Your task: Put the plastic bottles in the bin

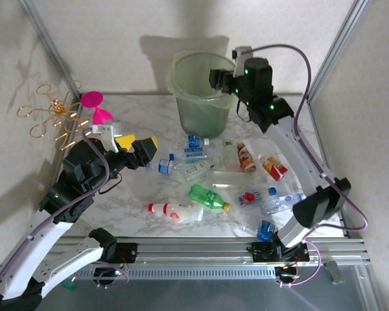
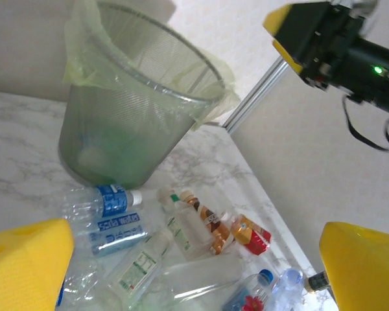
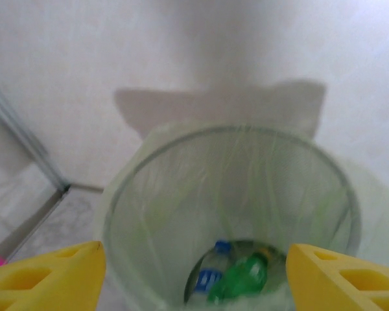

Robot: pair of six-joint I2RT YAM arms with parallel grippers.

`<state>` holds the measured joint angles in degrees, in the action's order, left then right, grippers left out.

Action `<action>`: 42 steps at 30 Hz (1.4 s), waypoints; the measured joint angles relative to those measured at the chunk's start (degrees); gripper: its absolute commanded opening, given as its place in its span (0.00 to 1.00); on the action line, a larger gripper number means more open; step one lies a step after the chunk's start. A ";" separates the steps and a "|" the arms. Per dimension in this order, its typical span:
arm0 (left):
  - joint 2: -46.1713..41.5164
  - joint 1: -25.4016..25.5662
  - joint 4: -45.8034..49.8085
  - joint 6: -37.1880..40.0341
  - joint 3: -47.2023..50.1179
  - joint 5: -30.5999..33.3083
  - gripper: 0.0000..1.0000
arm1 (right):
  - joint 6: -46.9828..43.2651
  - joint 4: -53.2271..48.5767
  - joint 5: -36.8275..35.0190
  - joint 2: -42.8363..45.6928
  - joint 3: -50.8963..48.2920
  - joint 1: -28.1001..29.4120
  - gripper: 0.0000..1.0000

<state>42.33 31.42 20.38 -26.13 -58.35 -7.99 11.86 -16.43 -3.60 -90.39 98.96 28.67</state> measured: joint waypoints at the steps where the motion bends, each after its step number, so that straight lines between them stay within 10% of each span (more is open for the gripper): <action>1: 0.22 0.00 0.52 -0.07 0.00 0.39 0.97 | 0.55 0.44 0.72 2.14 -3.58 0.55 0.73; 26: 0.44 0.00 5.86 -0.63 0.44 14.12 0.98 | -0.70 -23.71 1.99 2.89 -28.50 26.93 0.74; 42: -0.04 0.00 5.84 0.31 1.38 14.23 0.99 | -0.04 -27.26 0.15 -0.96 -36.46 28.11 0.73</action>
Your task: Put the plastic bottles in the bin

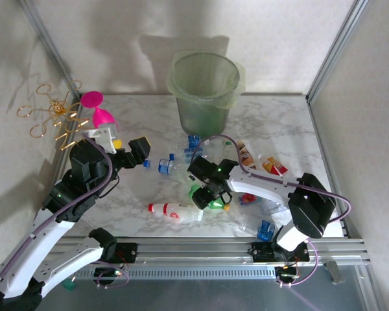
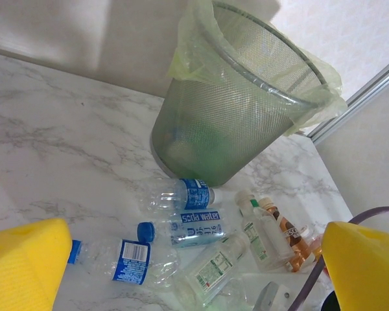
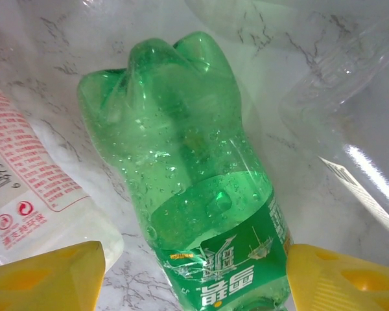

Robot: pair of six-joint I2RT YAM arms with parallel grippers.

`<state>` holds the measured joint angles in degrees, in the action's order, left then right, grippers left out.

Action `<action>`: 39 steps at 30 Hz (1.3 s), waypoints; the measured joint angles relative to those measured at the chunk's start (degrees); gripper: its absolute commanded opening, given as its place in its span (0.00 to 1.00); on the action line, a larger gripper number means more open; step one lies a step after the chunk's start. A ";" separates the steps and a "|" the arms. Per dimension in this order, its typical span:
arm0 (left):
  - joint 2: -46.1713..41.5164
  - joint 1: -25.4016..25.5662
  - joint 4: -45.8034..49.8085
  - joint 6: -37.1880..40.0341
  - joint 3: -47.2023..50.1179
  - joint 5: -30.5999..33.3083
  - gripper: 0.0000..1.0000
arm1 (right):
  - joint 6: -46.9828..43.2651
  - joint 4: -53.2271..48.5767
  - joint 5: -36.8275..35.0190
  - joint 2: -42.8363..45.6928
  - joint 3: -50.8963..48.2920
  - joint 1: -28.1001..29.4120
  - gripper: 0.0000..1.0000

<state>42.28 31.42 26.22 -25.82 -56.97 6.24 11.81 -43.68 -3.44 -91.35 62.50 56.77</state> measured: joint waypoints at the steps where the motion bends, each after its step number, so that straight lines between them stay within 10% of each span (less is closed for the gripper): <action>1: -0.07 0.00 0.02 0.15 0.00 0.00 0.99 | 0.00 0.22 0.00 -0.35 -0.17 0.00 0.73; 39: -0.83 0.00 1.07 0.63 0.39 -0.22 0.99 | 0.20 6.80 -2.97 -4.39 -0.57 0.00 0.53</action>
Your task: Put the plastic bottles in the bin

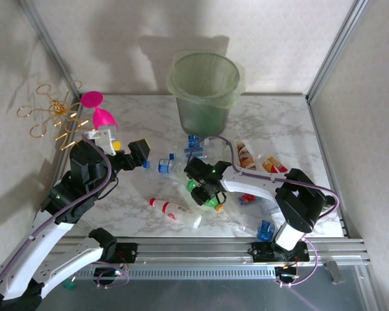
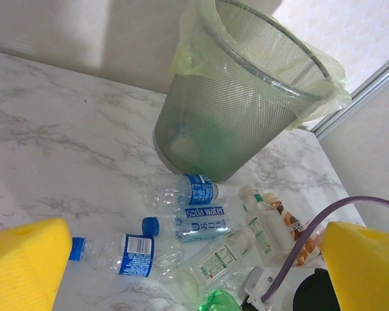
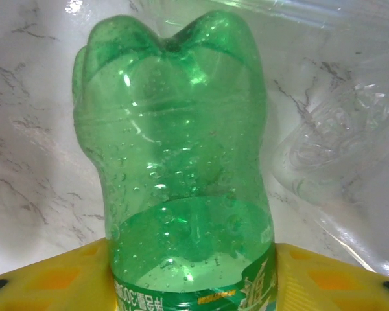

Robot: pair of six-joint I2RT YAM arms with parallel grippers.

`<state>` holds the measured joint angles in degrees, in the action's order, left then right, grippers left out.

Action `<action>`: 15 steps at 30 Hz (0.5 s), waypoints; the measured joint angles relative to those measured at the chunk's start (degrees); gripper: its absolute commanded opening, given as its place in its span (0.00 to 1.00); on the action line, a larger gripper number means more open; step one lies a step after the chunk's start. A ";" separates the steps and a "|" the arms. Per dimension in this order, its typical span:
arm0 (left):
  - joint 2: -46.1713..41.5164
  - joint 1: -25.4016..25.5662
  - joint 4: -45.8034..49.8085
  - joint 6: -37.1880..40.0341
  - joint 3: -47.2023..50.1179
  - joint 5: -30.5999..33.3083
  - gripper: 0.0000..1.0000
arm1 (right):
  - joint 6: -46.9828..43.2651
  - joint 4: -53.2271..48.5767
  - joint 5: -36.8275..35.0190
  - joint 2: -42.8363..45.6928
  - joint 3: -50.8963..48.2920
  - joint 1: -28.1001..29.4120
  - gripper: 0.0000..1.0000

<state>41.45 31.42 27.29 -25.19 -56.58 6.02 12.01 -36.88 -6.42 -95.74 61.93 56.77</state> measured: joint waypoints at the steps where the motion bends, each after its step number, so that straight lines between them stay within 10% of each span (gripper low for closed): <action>1: 0.07 0.00 0.00 -0.02 0.00 -0.02 0.99 | 0.00 -0.20 0.17 0.24 0.00 0.00 0.53; 15: 1.03 0.00 0.02 -0.04 -0.72 -1.40 0.99 | -0.48 -1.92 5.49 12.55 4.07 -2.49 0.52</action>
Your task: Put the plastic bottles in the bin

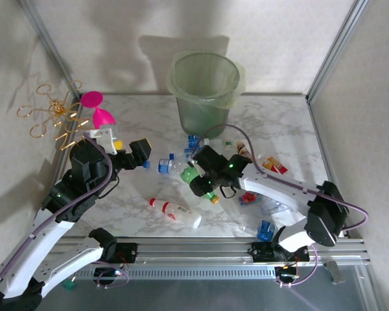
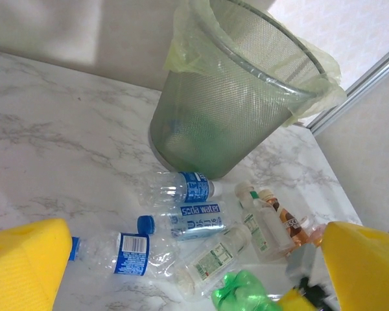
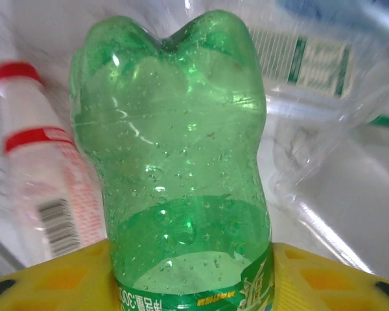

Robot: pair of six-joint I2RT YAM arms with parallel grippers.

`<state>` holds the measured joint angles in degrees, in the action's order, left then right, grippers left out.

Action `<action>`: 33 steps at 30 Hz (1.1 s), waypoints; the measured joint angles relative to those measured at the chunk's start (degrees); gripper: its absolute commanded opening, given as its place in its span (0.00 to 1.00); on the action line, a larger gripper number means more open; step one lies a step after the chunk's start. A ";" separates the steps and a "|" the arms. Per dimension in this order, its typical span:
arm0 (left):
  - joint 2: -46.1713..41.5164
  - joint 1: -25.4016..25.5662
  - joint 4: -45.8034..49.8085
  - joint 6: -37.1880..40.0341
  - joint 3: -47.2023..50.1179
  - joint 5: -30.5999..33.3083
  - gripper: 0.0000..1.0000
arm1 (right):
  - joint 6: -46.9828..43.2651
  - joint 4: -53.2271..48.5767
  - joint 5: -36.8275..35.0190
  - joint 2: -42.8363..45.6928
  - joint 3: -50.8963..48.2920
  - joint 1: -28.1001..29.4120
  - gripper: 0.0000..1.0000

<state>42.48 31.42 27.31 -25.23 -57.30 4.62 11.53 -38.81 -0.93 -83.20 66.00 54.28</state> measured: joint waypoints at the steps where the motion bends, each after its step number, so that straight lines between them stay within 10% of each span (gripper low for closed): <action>1: 0.13 0.00 -0.02 0.02 -0.04 -0.35 0.98 | 0.02 0.00 0.81 1.14 0.92 -0.96 0.51; 15: 2.23 0.00 -0.02 0.04 -0.74 -2.05 0.98 | 4.92 8.57 13.49 4.92 21.84 -26.18 0.50; 33: 4.02 0.00 -0.04 0.02 -2.29 -2.49 0.98 | 5.57 13.27 10.88 -35.56 68.22 -32.57 0.47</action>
<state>46.50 31.42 27.27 -25.21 -59.59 2.13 17.10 -25.54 9.96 -118.76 134.21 21.71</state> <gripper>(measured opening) 0.981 0.479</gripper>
